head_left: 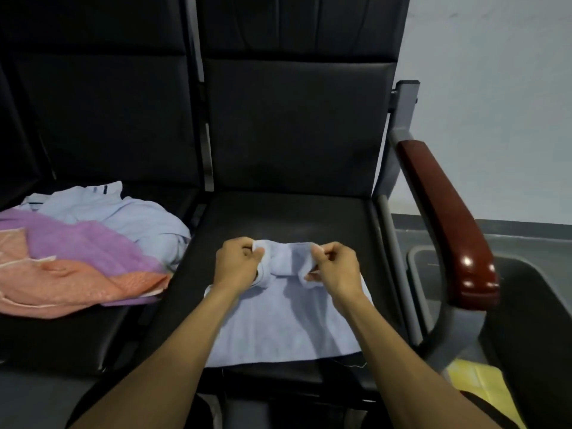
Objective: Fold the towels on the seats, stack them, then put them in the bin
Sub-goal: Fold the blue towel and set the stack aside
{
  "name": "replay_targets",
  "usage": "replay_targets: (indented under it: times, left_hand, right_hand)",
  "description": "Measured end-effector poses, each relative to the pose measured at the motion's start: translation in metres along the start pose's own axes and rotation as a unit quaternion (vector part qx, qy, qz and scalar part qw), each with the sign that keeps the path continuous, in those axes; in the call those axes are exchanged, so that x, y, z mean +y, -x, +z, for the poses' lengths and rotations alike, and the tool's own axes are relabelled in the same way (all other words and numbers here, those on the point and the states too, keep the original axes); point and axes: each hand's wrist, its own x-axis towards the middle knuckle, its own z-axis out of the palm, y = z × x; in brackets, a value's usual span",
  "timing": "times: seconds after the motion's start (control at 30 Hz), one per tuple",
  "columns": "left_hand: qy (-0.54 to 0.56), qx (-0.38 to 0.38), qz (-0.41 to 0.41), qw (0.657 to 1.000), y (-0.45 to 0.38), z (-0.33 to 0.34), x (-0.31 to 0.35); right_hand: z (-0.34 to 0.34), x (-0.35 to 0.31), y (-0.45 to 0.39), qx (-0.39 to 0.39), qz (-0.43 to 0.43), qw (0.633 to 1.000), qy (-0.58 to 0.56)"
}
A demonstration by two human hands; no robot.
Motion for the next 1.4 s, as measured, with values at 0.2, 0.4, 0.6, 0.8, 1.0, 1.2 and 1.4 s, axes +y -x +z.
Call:
replay_targets:
  times: [0.2,0.4,0.6,0.8,1.0,1.2,1.4]
  left_hand:
    - [-0.024,-0.05,0.065,0.996,0.02,0.014,0.007]
    - [-0.028,-0.073,0.069,0.995,0.01,0.012,0.009]
    - [-0.023,-0.08,0.061,0.995,-0.001,0.013,0.005]
    - [-0.01,-0.09,0.07,0.993,-0.008,0.012,-0.001]
    - [0.021,-0.174,0.043,0.984,-0.01,0.006,-0.003]
    - [-0.078,-0.157,0.109,0.978,-0.005,0.009,-0.009]
    - [-0.117,-0.254,0.097,0.955,-0.002,0.008,-0.01]
  right_hand:
    - [0.022,-0.001,0.006,-0.086,0.046,0.995,-0.037]
    - [0.033,-0.003,-0.002,-0.111,0.07,0.99,-0.057]
    - [0.036,-0.007,-0.009,-0.118,0.046,0.992,0.023]
    - [0.038,-0.004,-0.011,-0.146,0.022,0.988,0.047]
    - [0.034,-0.013,-0.01,-0.18,0.096,0.977,-0.058]
    - [0.025,-0.008,-0.022,-0.159,-0.048,0.964,0.209]
    - [0.01,0.0,-0.034,-0.176,-0.118,0.923,0.322]
